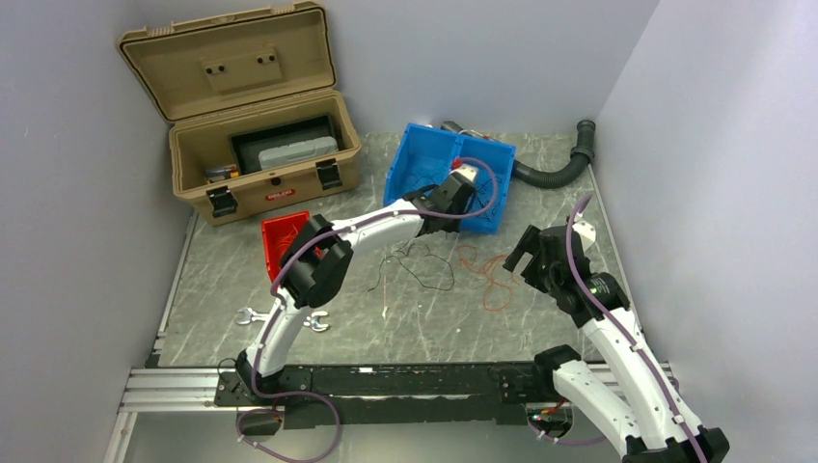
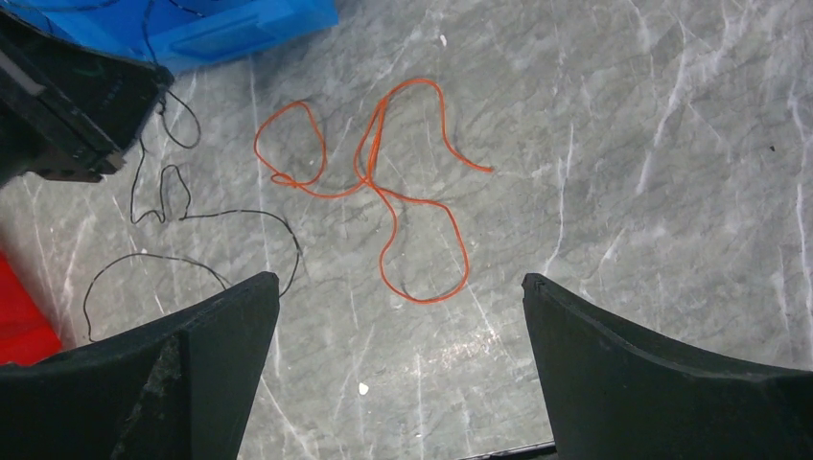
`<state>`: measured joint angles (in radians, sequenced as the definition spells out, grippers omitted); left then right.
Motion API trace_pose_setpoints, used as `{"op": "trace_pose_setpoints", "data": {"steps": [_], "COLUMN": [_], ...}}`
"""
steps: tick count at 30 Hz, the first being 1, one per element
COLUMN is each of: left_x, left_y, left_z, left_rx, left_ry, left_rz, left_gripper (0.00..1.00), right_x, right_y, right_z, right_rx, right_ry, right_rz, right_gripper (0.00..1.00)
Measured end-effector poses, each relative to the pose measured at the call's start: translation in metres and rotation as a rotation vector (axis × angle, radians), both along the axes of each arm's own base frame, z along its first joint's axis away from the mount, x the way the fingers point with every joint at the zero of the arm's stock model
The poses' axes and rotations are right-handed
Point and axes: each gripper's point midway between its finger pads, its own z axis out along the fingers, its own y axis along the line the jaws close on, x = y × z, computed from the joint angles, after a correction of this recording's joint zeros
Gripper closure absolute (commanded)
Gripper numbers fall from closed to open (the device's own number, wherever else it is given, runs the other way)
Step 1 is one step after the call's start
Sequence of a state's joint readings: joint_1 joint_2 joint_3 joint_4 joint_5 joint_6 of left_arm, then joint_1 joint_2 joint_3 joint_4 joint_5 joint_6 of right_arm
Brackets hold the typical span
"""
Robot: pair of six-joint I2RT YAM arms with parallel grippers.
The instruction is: Untangle the cables
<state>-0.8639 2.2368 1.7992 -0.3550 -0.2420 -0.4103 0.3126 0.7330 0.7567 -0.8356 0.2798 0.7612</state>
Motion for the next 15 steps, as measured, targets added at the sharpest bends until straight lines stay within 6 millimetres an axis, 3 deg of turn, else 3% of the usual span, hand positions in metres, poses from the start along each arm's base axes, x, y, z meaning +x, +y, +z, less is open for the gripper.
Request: {"op": "trace_pose_setpoints", "data": {"steps": [8, 15], "left_x": [0.005, 0.016], "left_y": [-0.037, -0.038], "left_z": [0.098, 0.130], "left_rx": [0.039, 0.057], "left_ry": [-0.241, -0.322], "left_rz": [-0.075, -0.100], "left_gripper": [1.00, 1.00], "right_x": [0.001, 0.001], "right_y": [0.001, 0.001], "right_z": [0.001, 0.001], "right_rx": [0.004, 0.004], "right_ry": [-0.006, -0.006], "right_rz": [-0.002, -0.002], "right_gripper": [0.00, 0.00]}}
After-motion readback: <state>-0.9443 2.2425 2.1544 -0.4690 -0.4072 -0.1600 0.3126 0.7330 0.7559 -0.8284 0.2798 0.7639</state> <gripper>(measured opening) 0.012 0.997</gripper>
